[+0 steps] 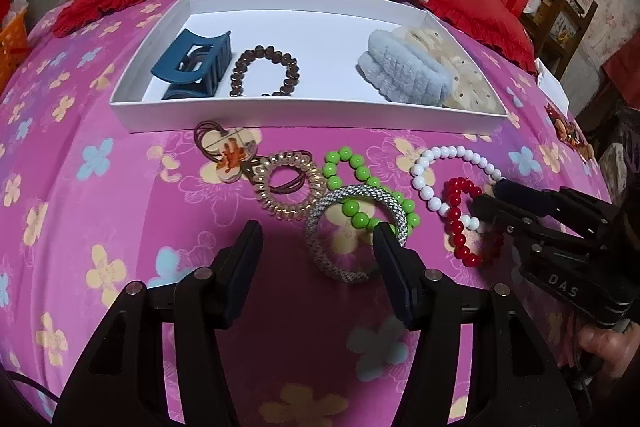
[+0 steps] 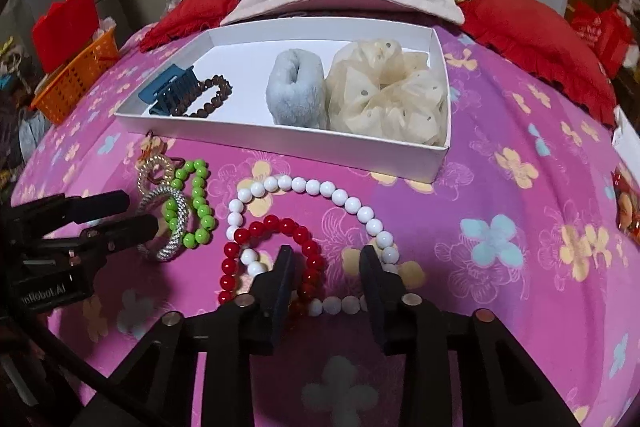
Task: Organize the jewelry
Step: 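Grasp the silver mesh bracelet with left tool while right grasps red bracelet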
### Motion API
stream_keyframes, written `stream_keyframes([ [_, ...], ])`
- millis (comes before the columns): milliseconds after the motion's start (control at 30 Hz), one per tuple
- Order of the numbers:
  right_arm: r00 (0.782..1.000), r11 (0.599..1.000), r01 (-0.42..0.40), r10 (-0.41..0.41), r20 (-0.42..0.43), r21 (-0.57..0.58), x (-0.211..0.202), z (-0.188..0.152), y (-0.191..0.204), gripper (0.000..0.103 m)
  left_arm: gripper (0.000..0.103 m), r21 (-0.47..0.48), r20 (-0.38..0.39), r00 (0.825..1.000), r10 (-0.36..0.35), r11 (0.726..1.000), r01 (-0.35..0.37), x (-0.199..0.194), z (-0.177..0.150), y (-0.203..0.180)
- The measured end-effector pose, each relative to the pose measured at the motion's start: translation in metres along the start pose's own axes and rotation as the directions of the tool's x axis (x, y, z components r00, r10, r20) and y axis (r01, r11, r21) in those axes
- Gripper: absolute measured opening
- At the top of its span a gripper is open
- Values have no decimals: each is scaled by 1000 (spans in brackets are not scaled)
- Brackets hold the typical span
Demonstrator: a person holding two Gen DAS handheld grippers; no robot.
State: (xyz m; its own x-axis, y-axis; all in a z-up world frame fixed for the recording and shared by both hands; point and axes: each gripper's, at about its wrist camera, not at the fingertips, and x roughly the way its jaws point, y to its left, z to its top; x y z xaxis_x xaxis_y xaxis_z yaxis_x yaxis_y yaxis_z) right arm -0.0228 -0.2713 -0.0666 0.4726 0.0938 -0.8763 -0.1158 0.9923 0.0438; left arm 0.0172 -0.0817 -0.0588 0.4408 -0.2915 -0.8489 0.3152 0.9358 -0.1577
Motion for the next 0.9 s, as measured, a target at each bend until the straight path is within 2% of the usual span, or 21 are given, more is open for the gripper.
stream_keyframes([
  [67, 1000, 1000, 6, -6, 4, -19, 1, 1, 1, 15, 36, 3, -15, 1000, -10, 1000, 10, 4, 1, -1],
  [133, 1000, 1000, -2, 2, 5, -11, 1, 2, 0, 11, 13, 10, -17, 1000, -16, 1000, 17, 6, 1, -2],
  [233, 999, 1000, -25, 25, 30, 18, -7, 3, -3, 9, 9, 12, -33, 998, -59, 998, 60, 5, 1, -3],
  [300, 997, 998, -51, 49, 59, 39, -19, 5, -5, 9, 8, 11, -16, 998, -62, 998, 62, -2, 1, -2],
  [567, 991, 997, -74, 71, 116, 21, -49, 15, 2, 9, 7, 9, 42, 995, -87, 996, 86, -29, 6, 0],
  [700, 987, 997, -78, 75, 140, 14, -62, 18, 6, 9, 7, 3, 25, 996, -86, 996, 86, -27, 4, 1],
  [767, 985, 997, -76, 74, 156, 9, -69, 18, 8, 9, 11, -9, 11, 997, -71, 997, 71, -20, 2, 2],
  [833, 983, 997, -75, 73, 166, 7, -74, 20, 8, 9, 29, -6, -12, 998, -56, 998, 56, -12, 0, 1],
  [900, 982, 997, -77, 76, 174, 2, -78, 21, 9, 9, 35, -5, -24, 998, -58, 998, 58, -4, -2, 0],
])
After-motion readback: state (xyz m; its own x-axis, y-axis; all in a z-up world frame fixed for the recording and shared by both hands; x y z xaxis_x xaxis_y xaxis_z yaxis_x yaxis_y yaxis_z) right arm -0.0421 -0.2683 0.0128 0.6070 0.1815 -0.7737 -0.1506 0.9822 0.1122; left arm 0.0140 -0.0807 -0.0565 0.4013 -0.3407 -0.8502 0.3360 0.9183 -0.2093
